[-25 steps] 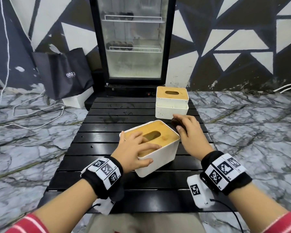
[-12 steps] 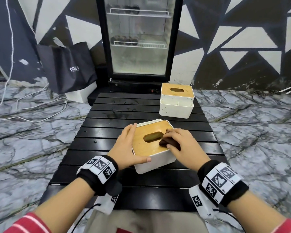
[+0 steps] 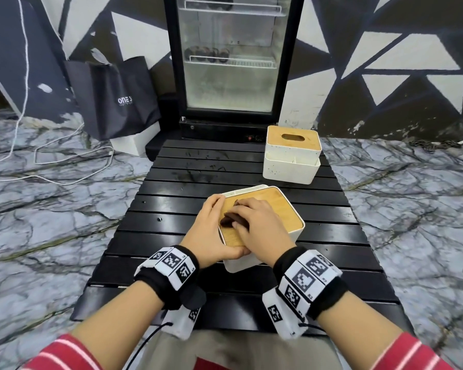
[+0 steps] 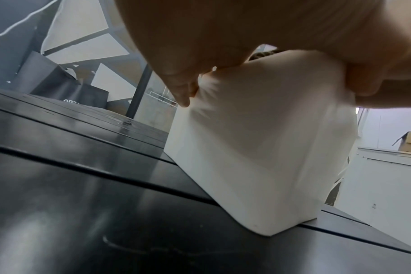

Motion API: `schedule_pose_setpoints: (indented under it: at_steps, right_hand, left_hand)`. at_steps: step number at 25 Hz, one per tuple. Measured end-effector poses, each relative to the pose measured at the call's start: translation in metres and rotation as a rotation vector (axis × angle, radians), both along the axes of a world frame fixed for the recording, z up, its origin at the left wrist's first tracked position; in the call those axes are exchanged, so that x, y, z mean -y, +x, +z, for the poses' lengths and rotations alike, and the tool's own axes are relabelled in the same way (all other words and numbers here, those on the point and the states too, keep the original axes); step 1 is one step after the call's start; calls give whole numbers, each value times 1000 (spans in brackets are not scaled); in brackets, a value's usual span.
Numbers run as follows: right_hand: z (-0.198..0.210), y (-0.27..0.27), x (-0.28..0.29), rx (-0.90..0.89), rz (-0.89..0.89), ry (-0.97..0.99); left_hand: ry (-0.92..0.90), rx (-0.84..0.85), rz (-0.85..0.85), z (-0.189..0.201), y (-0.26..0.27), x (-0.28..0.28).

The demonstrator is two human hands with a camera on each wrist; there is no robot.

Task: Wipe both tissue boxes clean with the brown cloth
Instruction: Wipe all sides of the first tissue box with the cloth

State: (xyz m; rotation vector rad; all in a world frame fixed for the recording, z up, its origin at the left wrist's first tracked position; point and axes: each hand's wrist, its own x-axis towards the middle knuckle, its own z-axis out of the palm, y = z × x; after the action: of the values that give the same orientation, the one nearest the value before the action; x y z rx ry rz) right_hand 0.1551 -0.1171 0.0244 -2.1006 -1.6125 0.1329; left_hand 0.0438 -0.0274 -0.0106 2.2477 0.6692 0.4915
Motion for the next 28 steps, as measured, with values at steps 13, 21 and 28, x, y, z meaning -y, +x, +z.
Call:
schedule_pose_setpoints:
  at_steps: [13, 21, 28]
  right_hand:
    - [2, 1, 9, 22, 32, -91]
    - [12, 22, 26, -184, 38, 138]
    - [0, 80, 90, -192, -279, 195]
  left_hand:
    - [-7, -2, -7, -4, -1, 1]
    - [-18, 4, -15, -4, -4, -3]
    - [-27, -29, -1, 0, -8, -7]
